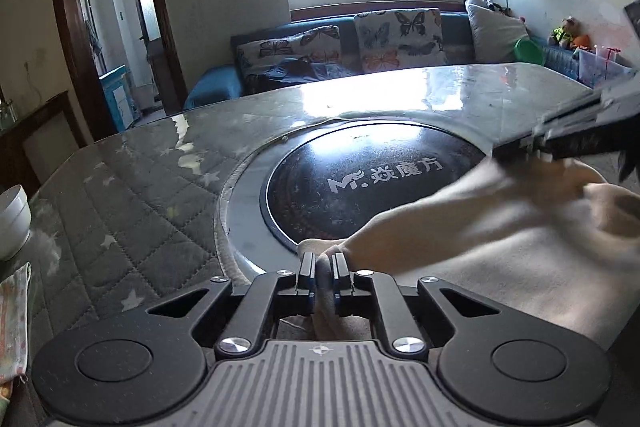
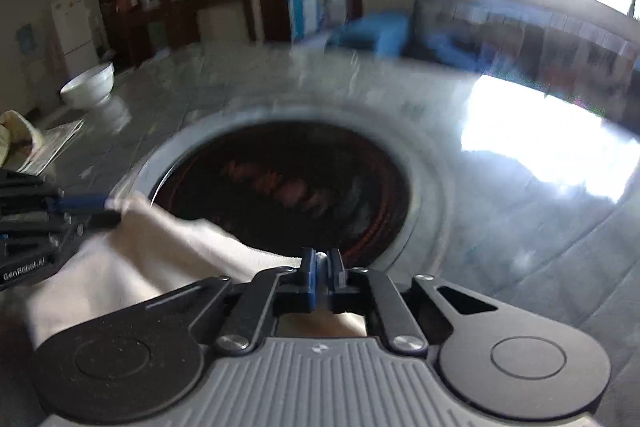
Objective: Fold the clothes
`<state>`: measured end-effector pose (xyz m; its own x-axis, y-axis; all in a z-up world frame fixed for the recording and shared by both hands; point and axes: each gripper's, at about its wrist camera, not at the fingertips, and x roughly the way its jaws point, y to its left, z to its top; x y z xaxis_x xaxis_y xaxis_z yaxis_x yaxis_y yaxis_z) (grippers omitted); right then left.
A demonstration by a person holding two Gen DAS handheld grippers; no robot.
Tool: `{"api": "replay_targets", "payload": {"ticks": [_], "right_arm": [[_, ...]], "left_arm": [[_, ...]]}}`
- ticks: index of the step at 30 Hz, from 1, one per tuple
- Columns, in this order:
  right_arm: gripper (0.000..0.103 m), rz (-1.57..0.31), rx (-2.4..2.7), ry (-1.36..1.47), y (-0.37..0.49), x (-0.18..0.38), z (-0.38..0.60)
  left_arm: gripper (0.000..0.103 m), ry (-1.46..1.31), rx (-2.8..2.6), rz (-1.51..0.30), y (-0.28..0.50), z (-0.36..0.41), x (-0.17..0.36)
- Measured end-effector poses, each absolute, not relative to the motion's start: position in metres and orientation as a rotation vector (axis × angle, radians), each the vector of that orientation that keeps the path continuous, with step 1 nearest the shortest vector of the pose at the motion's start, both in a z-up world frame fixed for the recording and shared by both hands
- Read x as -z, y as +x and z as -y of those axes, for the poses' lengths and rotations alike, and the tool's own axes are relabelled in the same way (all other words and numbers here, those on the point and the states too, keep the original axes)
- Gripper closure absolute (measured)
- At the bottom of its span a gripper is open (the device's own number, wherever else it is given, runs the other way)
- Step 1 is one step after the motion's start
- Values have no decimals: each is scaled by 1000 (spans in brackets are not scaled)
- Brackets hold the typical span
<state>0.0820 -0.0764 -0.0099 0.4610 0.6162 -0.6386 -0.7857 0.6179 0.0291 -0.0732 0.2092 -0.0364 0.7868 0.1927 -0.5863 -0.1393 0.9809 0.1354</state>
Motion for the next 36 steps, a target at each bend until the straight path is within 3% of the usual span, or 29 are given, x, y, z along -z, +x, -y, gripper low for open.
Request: {"api": "replay_targets", "payload": {"ticks": [4,11,24,36], "right_arm": [[96,-651,-864,-328,79,12,71],[92,-663,-863,-260,76,0,81],[92,-705,-911,-306,57,20,84],[75,-655,-934,-304,35,0,100]], "left_arm": [[82,72,-197,-609,-74,-209,23],[85,2,-32,-561,-68,-186,-2],[87,-6,-21,-646,-29,-182,35],[77,-60,-36,-611,-51,-190,22]]}}
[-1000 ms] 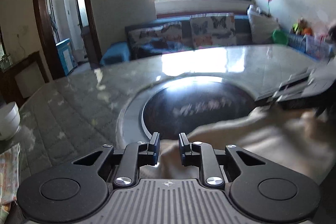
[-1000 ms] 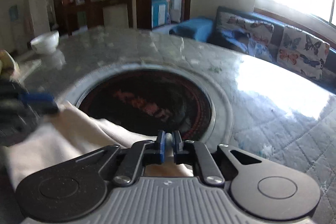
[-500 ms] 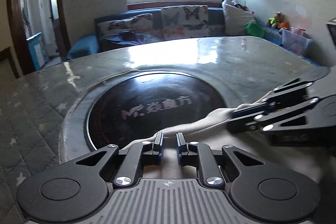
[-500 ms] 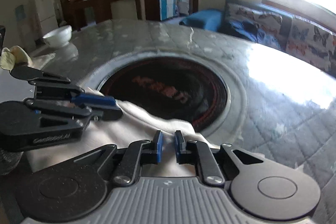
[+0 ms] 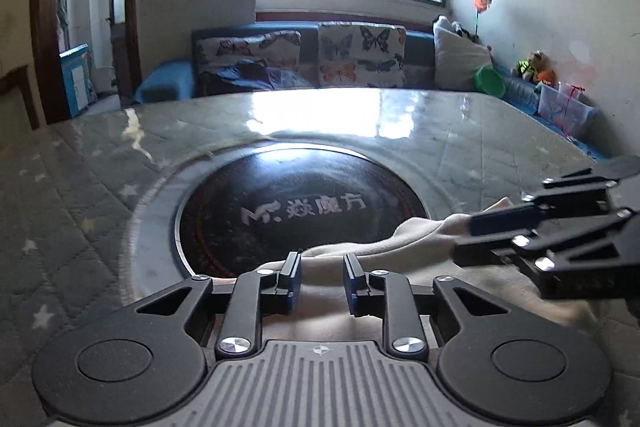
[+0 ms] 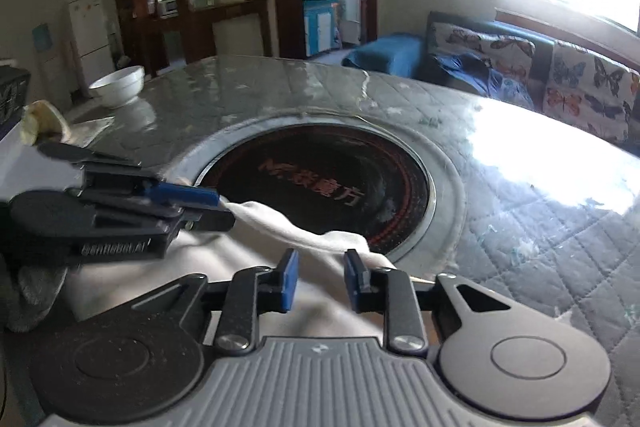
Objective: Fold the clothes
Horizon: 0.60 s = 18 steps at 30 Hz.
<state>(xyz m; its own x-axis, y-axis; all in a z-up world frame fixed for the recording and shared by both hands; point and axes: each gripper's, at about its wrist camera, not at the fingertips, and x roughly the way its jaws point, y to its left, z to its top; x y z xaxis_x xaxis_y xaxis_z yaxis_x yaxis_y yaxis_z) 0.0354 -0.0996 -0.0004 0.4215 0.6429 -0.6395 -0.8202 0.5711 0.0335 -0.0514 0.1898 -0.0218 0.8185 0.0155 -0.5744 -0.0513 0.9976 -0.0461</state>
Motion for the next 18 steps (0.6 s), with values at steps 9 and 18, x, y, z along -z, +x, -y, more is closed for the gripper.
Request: {"api": "replay_targets", "payload": {"ticks": [9,18], "right_arm": [[71,-603,-1002,-370,-25,-9,136],[70,-605,-964,-352,-39,9,161]], "left_arm": [[77,-22,41,-619,-114,-160,19],[75,-32,7,-635,-123,-155,33]]}}
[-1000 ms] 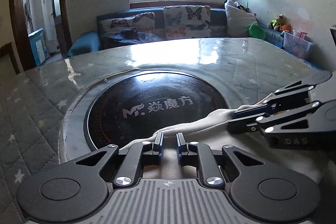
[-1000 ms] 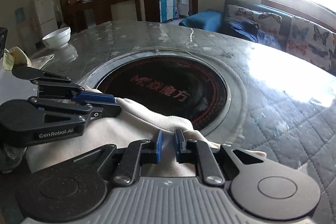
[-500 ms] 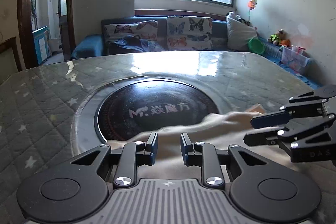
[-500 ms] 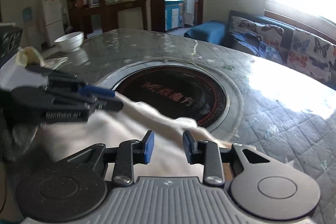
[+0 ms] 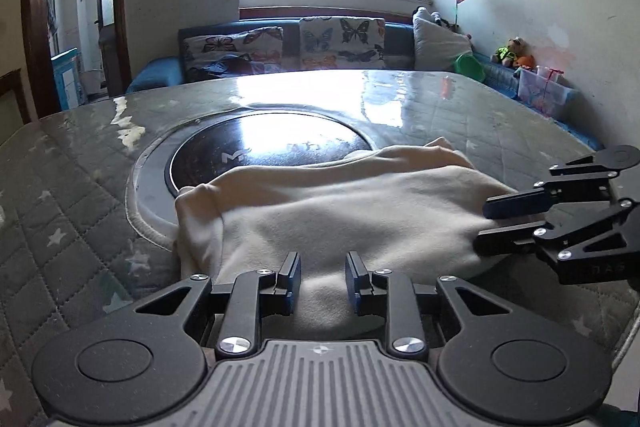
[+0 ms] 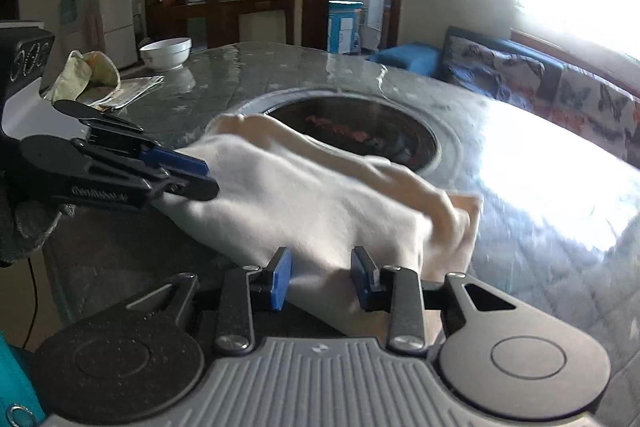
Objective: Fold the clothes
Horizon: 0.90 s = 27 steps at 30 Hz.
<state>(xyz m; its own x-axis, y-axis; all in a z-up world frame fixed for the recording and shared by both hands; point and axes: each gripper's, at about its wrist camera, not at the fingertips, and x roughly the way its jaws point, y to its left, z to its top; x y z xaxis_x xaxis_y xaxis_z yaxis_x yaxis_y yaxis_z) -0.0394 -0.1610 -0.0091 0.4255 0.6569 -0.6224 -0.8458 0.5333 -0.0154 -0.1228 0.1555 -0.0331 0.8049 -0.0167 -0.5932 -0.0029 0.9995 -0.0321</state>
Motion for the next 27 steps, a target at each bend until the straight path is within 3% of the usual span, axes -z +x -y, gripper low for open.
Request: {"api": "replay_targets", "payload": {"ticks": [18,27], "right_arm": [[71,-622,-932,-230,-20,-8,177],[71,-692,-900,-225,9,11,162]], "left_arm": [[71,-56,10,-627,-121,-159,25],[71,-93,-14,-662,-103,-177,29]]}}
